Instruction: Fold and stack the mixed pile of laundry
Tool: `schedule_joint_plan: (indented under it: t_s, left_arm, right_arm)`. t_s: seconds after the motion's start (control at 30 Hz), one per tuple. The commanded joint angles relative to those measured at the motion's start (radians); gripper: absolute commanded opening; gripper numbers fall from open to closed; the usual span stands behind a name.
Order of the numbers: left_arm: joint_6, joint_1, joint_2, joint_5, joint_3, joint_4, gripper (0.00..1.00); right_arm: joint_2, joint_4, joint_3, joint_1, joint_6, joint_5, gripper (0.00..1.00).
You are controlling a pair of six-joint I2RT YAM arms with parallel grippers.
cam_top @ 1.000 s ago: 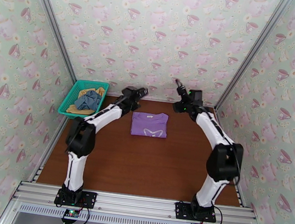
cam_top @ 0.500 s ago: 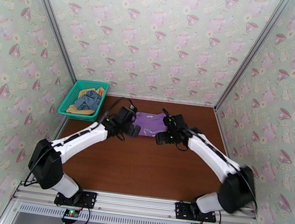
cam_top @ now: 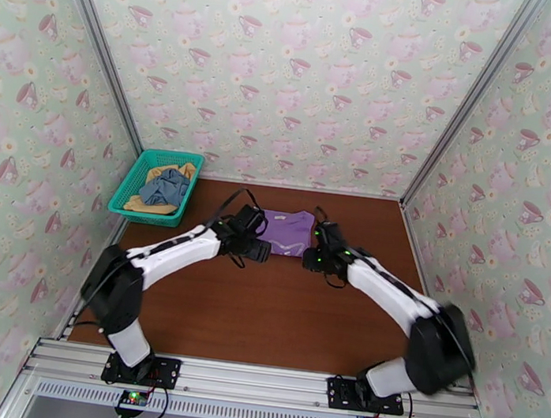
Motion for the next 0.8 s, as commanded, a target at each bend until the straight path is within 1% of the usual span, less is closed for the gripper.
schedule_joint_plan:
  t_s: [0.0,0.07,0.2,0.33,0.47,0.63,0.77]
  left_arm:
    - [-0.029,0.015,0.097,0.017,0.085,-0.046,0.76]
    - [-0.036,0.032,0.165,0.012,0.131,-0.065,0.74]
    - [-0.036,0.080,0.262,0.002,0.195,-0.065,0.73]
    - [-0.006,0.133,0.345,0.026,0.268,-0.067,0.73]
    - [0.039,0.170,0.442,0.059,0.380,-0.083,0.73]
    - [0.087,0.202,0.570,0.086,0.564,-0.134,0.73]
    - [0.117,0.238,0.688,0.086,0.764,-0.212,0.73]
  right_arm:
    - [0.085,-0.026,0.114,0.002,0.014,0.004,0.42]
    - [0.172,-0.054,0.181,0.001,0.018,0.000,0.41]
    - [0.314,-0.067,0.284,0.002,0.032,-0.019,0.41]
    - [0.419,-0.098,0.399,-0.002,0.026,0.014,0.41]
    - [0.501,-0.125,0.514,-0.034,0.025,0.028,0.40]
    - [0.601,-0.138,0.648,-0.085,0.017,-0.004,0.40]
    - [0.684,-0.168,0.762,-0.114,0.006,-0.039,0.40]
